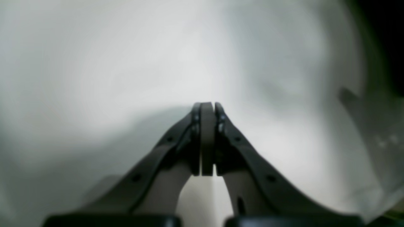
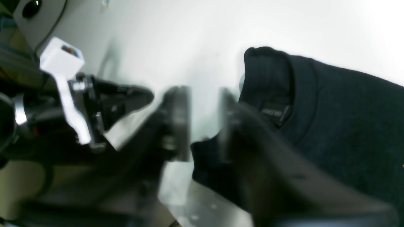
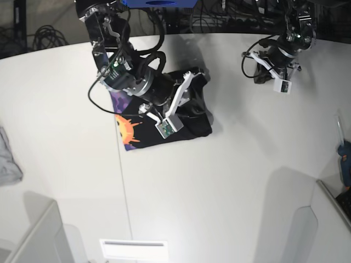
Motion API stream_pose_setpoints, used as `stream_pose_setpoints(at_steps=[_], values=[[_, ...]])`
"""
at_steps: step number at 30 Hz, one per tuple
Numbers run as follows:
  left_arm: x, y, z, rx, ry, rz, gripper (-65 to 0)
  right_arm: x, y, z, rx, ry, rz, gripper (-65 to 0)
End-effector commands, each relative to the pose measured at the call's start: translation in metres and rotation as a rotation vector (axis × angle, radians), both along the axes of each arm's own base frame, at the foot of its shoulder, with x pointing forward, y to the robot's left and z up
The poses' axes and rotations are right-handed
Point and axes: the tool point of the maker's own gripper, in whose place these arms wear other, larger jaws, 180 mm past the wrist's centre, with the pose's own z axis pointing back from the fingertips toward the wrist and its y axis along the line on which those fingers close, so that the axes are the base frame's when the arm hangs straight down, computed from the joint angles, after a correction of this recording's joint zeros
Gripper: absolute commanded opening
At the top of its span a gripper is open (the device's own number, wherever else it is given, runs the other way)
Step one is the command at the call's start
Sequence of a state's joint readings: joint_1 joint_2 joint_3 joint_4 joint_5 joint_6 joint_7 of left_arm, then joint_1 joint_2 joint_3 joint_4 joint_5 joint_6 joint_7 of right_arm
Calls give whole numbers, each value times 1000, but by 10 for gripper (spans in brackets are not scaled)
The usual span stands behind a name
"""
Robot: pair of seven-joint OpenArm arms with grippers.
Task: Fold the T-shirt properly
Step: 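Flatten the folded bundle with both grippers and release the right gripper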
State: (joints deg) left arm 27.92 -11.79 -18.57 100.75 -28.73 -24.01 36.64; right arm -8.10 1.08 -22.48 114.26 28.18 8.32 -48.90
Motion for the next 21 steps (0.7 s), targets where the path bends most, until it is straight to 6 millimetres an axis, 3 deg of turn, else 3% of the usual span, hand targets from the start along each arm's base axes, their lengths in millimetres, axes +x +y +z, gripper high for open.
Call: stream_pose_setpoints(at_steps=[1,4,7,10,12,15,16,21], values=[[12,-5,21,-52,-81,-2,-650,5,-1,10,26,-43,-8,-650],[21,-16,46,-201,-145,22,-650,4,-10,5,21,-49,-30,-650],[28,-26,65,-330,-185,30,-635,14,-41,-4,7,-25,-135,-650],[38,-31,78,-438,-220,54,-383,21,-69,-11,-13,-10,-221,-650],[40,-37,76,-478,-203,52,-202,25,-83,-13,-24,-9,-261,-650],[50,-55,70,-514,-155,-1,-28,24,-103,-20,-52,4,-305,-650],[51,-62,65,-528,-134,-14,-2,25,-107,-21,-59,3,-310,-650],[67,-92,47,-612,-86,-23,0,25,-124,-25,-80,11,-351,-650]])
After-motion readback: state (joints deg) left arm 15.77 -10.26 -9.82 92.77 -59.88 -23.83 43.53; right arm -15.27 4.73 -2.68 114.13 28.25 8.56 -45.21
